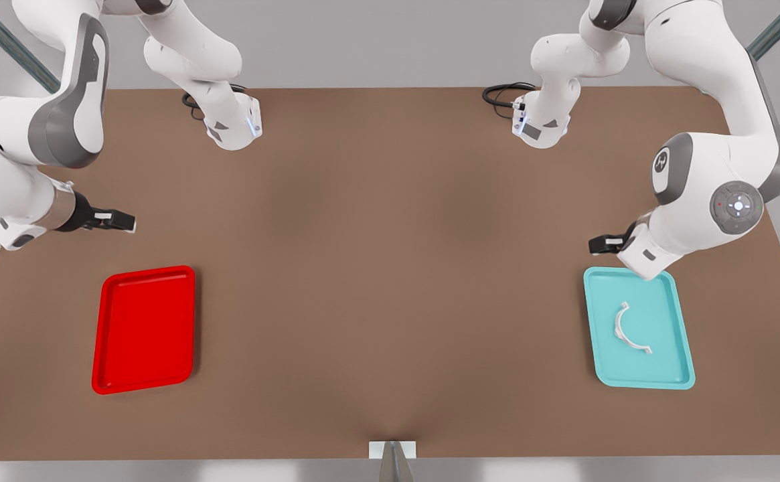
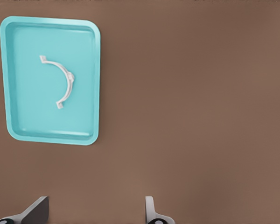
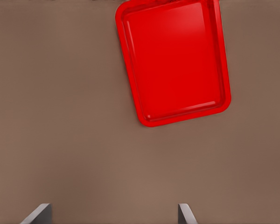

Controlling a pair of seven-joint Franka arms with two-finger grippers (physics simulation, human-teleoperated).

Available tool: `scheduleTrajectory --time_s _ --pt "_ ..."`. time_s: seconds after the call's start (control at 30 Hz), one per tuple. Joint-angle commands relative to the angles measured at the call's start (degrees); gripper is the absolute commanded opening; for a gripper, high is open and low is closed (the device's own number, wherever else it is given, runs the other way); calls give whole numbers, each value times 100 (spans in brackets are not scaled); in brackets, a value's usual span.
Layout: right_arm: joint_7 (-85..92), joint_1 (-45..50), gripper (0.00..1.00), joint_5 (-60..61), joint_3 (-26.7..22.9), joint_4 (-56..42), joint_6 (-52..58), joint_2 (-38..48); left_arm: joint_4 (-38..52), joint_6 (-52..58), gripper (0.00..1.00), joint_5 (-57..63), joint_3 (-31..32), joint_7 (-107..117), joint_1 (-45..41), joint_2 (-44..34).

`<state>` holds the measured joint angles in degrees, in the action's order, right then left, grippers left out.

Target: Take the drainage pipe clamp from the left arm, pass it to the right arm, and place it in the plate on the right side

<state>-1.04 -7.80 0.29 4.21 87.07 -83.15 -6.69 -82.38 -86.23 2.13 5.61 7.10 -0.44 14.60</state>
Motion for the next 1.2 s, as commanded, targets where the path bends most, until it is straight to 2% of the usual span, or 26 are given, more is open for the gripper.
scheduleTrajectory --time_s 0.0,0.03,0.07,0.13,0.23,0.33,0.43,0.57,1.17 --pt "-80 6 100 23 1 3 -227 1 3 -113 100 6 1 363 -9 -1" --pt "-80 6 100 41 1 -6 -236 -16 3 -113 100 6 1 363 0 16" --pt "-72 6 100 32 1 -6 -236 -16 151 -166 100 59 10 398 8 384" --pt "-80 6 100 41 1 -6 -245 -25 1715 -359 100 50 19 389 333 1948" --pt "-80 6 100 41 -8 11 -289 -43 1848 -2117 100 50 10 389 808 2986" --pt "-72 6 100 41 -8 46 -315 -52 1831 -2381 100 59 10 1354 1125 3461" --pt "-72 6 100 32 1 64 -324 -52 1444 -3066 100 85 -25 3182 1248 3567" --pt "-72 6 100 32 -8 134 -359 -34 1066 -3682 100 85 -122 4502 1362 3558" --pt "-63 15 100 -3 1 293 -438 -25 794 -4033 100 235 -298 4845 1450 3910"
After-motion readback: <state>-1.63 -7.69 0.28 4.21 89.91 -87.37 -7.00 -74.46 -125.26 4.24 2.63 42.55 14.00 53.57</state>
